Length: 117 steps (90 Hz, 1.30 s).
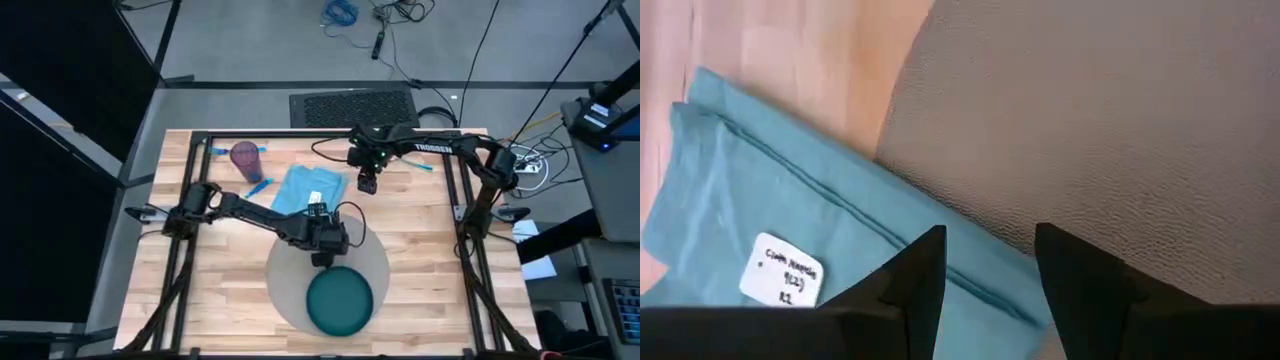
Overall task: Set table place
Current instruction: Fold the blue napkin
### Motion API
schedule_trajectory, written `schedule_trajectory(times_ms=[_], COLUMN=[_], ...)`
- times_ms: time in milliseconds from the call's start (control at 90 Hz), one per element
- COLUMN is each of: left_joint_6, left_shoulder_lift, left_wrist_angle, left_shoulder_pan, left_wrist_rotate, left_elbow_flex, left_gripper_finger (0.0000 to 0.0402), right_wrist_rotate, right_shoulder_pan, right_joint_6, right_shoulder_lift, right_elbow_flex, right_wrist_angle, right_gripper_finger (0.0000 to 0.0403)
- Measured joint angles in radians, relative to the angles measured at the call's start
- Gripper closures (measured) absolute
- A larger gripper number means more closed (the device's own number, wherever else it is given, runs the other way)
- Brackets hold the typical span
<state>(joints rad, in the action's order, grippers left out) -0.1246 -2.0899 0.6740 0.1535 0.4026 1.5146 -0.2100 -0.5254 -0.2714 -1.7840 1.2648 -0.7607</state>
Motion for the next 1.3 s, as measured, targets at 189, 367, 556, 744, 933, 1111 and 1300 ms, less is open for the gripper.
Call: schedule_trajectory(times_ms=[189,367,556,744,933,1111,1300], left_joint_6=[-0.001,-0.003,-0.018,0.000,-0.001,-0.027,-0.028], left_shoulder_lift=[-0.016,-0.030,-0.029,-0.029,-0.029,-0.029,-0.029], left_wrist_angle=[0.006,0.018,0.017,0.023,0.025,0.057,0.046], left_shoulder_pan=[-0.010,-0.011,-0.004,0.026,0.046,0.036,0.027], left_wrist_rotate=[-0.074,-0.088,-0.034,0.070,0.117,0.087,0.068], left_elbow_flex=[-0.001,0.000,0.001,0.015,0.015,0.015,0.015], left_gripper_finger=[0.0260,0.0260,0.0260,0.0260,0.0260,0.0260,0.0260], right_wrist_rotate=[0.000,-0.001,-0.001,-0.001,-0.001,-0.001,-0.001], right_shoulder_pan=[0.000,0.000,0.000,0.001,0.000,0.000,0.000], right_joint_6=[0.001,0.009,0.016,0.015,0.014,0.015,0.015], right_shoulder_lift=[0.000,0.000,0.000,0.000,0.000,0.000,0.000], right_elbow_flex=[0.000,0.000,0.000,0.000,0.000,0.000,0.000], right_wrist_angle=[-0.001,-0.001,-0.001,0.000,0.001,0.000,-0.003], right_gripper_finger=[0.0206,0.0206,0.0206,0.0206,0.0206,0.0206,0.0206])
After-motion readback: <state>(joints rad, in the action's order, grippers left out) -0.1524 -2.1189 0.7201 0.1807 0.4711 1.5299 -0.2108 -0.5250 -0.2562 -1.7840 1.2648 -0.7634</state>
